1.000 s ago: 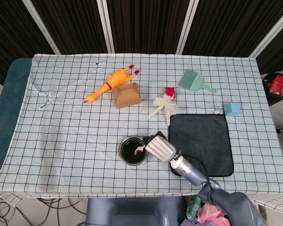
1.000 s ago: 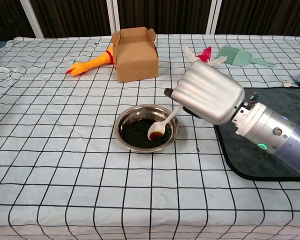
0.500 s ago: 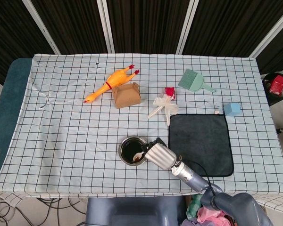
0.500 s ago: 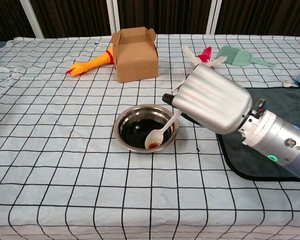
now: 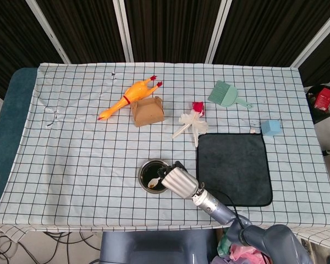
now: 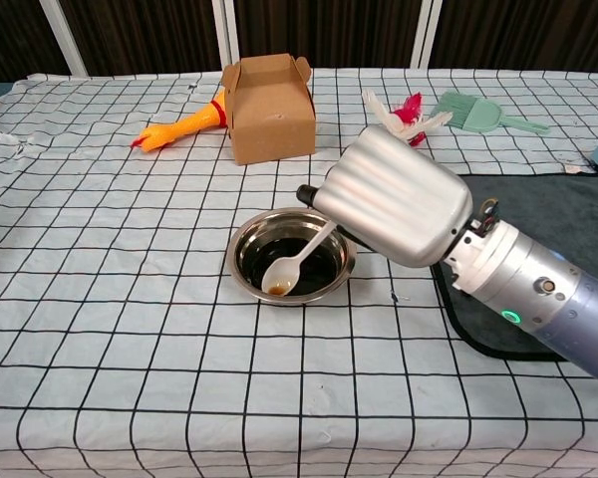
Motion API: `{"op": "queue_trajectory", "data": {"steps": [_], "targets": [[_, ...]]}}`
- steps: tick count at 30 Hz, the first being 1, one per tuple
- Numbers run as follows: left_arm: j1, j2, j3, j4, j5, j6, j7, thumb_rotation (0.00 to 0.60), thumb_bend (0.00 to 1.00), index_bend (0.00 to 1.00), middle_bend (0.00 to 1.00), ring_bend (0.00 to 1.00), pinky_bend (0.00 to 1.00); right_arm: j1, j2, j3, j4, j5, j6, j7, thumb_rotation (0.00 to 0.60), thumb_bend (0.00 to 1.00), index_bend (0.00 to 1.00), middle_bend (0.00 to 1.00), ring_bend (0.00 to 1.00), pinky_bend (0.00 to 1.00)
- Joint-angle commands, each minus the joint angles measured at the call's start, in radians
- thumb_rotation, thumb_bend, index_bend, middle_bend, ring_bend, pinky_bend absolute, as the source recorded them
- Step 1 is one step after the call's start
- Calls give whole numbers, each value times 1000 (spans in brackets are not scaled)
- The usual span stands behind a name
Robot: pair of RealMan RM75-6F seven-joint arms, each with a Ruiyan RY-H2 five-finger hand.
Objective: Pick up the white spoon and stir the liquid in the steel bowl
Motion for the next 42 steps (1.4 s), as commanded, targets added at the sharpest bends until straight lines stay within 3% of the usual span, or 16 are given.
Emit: {"op": "queue_trajectory", "data": {"steps": [1,25,42], "targets": [[0,0,0,0,0,0,0,600,322,131,1,0,0,5,-17,9,19,5,-3,7,600,441,779,885,1000,1000],[-2,-2,-2,2,-3,-3,4,600,322,132,0,0,0,39,-127,47,212,52,-20,71,600,447,781,885,1000,1000],[-1,-3,-2,-2,-6,-1,10,600,321,133,0,0,0,17,-112,19,250,59,10,85,600,453,785,885,1000,1000]]}}
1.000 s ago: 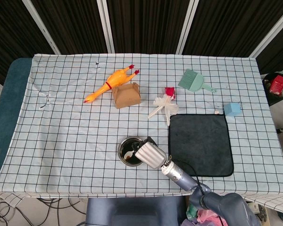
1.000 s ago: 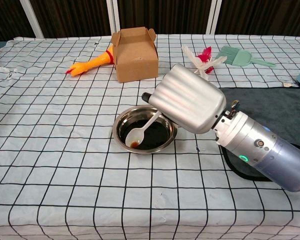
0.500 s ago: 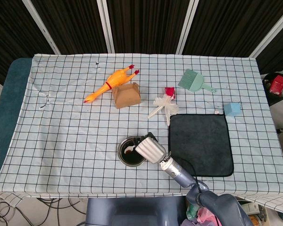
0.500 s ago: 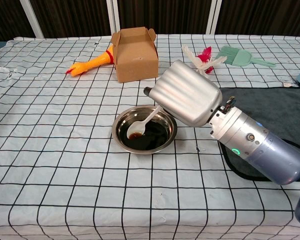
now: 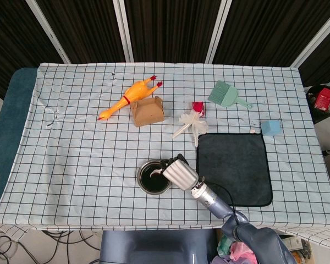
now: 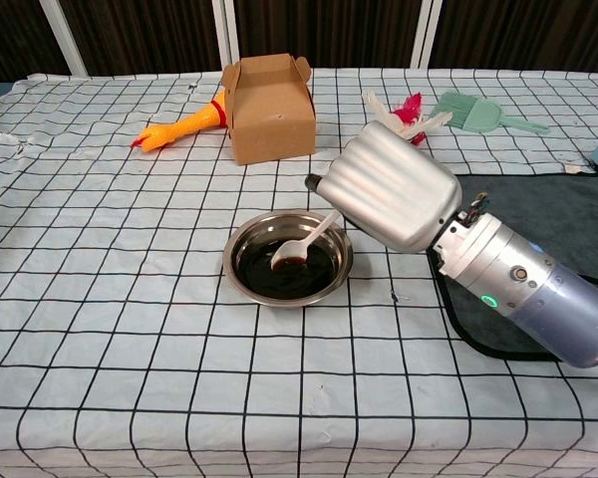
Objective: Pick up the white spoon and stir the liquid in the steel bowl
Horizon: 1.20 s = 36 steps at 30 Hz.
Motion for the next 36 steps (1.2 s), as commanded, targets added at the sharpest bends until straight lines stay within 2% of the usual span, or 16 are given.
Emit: {"op": "queue_trajectory", "data": {"steps": [1,14,22,31,36], "targets": [[1,0,0,-1,0,1,1,600,322,133,0,0,0,-1,3,1,1,3,3,1,600,453,785,885,1000,1000],[1,1,0,-4,-1,0,2,600,321,133,0,0,0,-43,50,-27,-27,3,31,-5,600,453,788,885,1000,1000],[1,0,-1,-5,-2,2,5,600,322,133,0,0,0,-70,106,-56,-132,-26,71,-41,600,454,797,885,1000,1000],[2,2,0,-6,0,2,2,600,321,133,0,0,0,-59,119,-43,-220,-37,59,-74,600,447,800,886,1000,1000],[2,3,1,-5,1,0,-2,600,322,133,0,0,0,-47,114,-15,-243,-22,41,-76,600,355,758,886,1000,1000]]}}
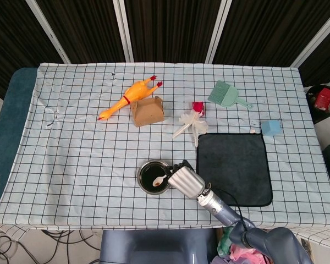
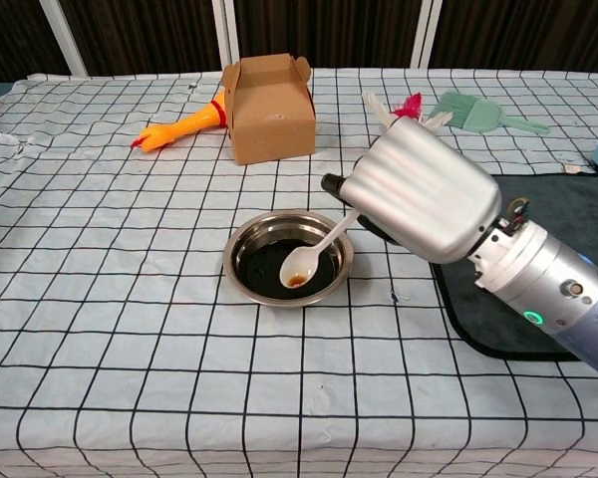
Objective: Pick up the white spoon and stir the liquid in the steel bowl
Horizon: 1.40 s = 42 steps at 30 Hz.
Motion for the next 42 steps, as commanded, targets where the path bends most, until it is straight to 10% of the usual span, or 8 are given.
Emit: {"op": "queue_trajectory", "data": {"steps": [1,18,33,42], "targets": [[0,0,0,1,0,0,-1,600,321,133,0,0,0,9,-2,22,-22,18,-21,-2,600,332,736,886,1000,1000],[-1,0,0,3,2,-1,-7,600,321,133,0,0,0,25,20,68,-177,79,-167,-71,600,268,578,882,1000,1000],[-2,-2,-2,5,-3,-2,-2,600,321,134,0,0,0,13,63,117,-307,131,-218,-139,600,191,207,874,1000,1000],[-7,-3,6,-2,3,-16,9,600,321,133,0,0,0,-66,293,224,-604,304,-245,-138,600,192,209,734,924,1000]]}}
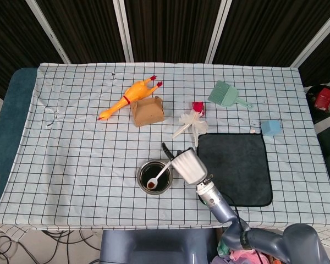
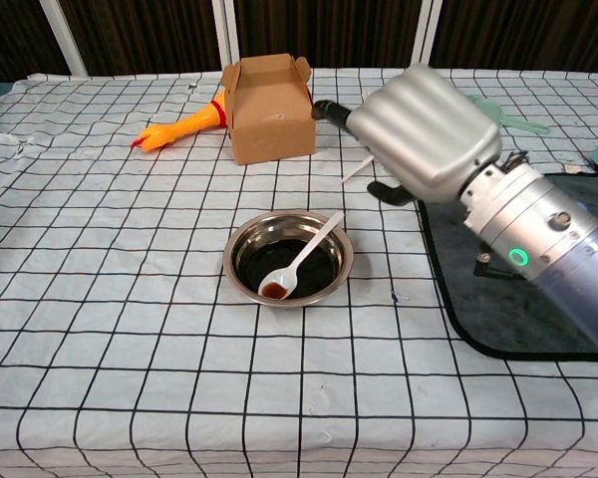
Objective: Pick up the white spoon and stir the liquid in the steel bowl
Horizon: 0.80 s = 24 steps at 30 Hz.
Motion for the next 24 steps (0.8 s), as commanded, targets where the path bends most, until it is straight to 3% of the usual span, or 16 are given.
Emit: {"op": "queue_trajectory", "data": {"steps": [1,5,9,12,16,24], "targets": [[-4,1,6,-6,8,-7,3,600,321,133,0,0,0,-64,160,67,-213,154,-57,8,600,194,201,697,882,994],[-7,2,19,-13,33,-12,8,600,322,133,0,0,0,-132,356,113,-430,302,-117,111,600,204,193,570,738,869],[-7,9,31,-24,52,-14,-2,600,321,133,0,0,0,-209,533,138,-551,384,-164,369,600,215,193,451,590,740],[-6,13,37,-26,68,-8,-8,600,321,133,0,0,0,-253,611,123,-540,380,-157,452,600,219,193,348,462,605],[-8,15,46,-29,78,-16,-9,600,322,129,0,0,0,-302,685,60,-503,334,-158,498,600,210,129,214,316,460],[-6,13,55,-42,90,-11,-13,600,320,125,0,0,0,-385,702,-20,-407,254,-68,544,600,186,83,156,273,409]]}}
